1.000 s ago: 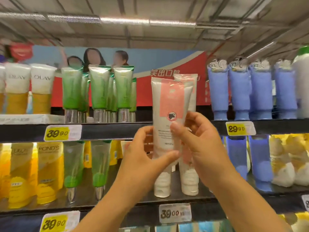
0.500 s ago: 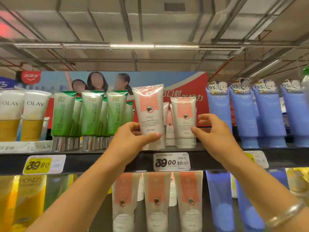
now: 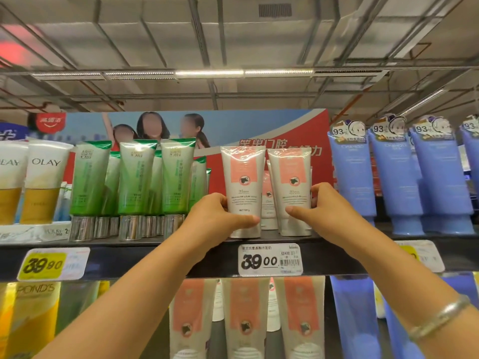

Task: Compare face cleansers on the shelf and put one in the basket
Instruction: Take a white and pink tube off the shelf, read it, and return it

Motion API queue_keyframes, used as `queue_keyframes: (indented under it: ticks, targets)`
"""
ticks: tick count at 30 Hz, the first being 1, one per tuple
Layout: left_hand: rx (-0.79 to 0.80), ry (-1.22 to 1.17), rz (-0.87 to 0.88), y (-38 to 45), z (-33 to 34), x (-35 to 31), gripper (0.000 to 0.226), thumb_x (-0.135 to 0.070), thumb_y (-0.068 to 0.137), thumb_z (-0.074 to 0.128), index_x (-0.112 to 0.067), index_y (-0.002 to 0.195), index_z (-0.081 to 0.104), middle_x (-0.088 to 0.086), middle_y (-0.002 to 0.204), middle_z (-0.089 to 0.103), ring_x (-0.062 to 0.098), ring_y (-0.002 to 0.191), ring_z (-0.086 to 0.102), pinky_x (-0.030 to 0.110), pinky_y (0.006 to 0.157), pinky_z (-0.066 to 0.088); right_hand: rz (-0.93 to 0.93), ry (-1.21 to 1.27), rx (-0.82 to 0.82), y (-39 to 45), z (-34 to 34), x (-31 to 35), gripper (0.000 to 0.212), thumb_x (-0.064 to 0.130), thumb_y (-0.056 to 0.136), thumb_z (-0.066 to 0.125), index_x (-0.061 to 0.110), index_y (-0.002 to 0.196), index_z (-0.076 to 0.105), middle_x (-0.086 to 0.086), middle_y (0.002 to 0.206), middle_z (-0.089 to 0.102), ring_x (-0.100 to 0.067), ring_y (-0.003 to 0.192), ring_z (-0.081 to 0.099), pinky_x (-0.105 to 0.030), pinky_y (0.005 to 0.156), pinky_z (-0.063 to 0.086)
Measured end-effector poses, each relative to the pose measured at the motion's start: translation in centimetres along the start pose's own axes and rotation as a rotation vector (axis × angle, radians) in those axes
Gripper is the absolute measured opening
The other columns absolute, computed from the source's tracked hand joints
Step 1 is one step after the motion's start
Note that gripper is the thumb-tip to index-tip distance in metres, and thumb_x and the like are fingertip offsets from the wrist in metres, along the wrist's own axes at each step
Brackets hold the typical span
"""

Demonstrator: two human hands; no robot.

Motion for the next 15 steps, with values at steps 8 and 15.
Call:
queue_keyframes:
  ticks: [8,15]
  targets:
    - [-0.051,0.096,0.043,0.4,0.3,0.2,0.037,-0.039,0.063,0.083,-0.026,0.083,0.055,-0.006,0.09,0.066,0.01,0.082,0.062,0.033,0.076,0.055,-0.014,0.066,0.025,1.3,0.8,-0.3,0.059,0.034,0.079,0.073,0.01,0.126,0.047,-0.007,0.119,0.061,-0.024,0.106,0.059,-0.04,0.086,0.052]
    - [-0.077,0.16,0.062,0.3,0.5,0.2,0.039,-0.043,0.065,0.081,-0.025,0.088,0.055,-0.004,0.097,0.066,0.012,0.087,0.062,0.034,0.078,0.055,-0.064,0.074,-0.03,1.2,0.9,-0.3,0.048,0.029,0.081,0.071,0.01,0.12,0.05,-0.008,0.117,0.062,-0.025,0.105,0.059,-0.032,0.077,0.049]
Point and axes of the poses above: each hand's wrist, its own y-axis towards the middle knuckle, its own z-axis out of the palm, x = y × z, the point moved 4 cm from there along y, towards the middle knuckle
